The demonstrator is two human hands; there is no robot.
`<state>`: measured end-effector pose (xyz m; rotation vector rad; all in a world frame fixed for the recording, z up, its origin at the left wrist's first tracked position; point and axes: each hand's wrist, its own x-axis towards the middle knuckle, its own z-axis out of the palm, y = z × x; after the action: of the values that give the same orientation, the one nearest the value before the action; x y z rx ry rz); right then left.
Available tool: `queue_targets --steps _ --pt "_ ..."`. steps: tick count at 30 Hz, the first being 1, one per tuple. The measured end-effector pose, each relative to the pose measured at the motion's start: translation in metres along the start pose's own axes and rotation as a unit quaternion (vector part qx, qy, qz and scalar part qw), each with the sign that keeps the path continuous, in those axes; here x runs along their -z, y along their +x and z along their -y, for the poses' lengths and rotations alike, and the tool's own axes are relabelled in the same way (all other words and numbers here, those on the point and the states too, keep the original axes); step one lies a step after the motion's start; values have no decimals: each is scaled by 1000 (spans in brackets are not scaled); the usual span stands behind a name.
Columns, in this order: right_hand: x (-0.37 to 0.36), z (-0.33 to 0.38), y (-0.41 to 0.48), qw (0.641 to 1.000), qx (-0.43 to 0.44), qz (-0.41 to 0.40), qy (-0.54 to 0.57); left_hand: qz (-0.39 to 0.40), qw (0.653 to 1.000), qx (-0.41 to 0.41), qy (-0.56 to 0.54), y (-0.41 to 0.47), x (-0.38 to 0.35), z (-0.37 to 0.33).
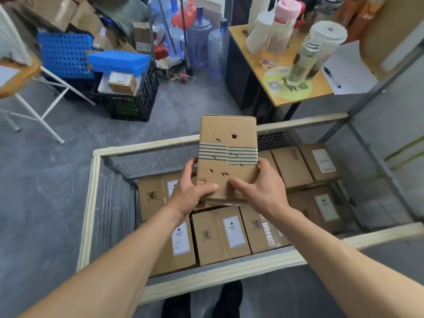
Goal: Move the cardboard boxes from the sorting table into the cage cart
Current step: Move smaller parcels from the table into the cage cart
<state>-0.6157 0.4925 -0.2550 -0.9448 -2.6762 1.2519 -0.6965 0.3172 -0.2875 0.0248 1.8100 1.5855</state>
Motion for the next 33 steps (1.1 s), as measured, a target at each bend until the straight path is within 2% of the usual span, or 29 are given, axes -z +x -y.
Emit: queue_targets --steps 13,22,33 --pt "-114 -63 32 997 -25 57 -49 21 993 104 -42 67 43 123" --pt "-166 -115 67 991 -9 121 -60 -40 985 117 -117 112 59 200" --pt "-191 -186 113 986 -22 110 -123 -86 979 133 -132 175 51 253"
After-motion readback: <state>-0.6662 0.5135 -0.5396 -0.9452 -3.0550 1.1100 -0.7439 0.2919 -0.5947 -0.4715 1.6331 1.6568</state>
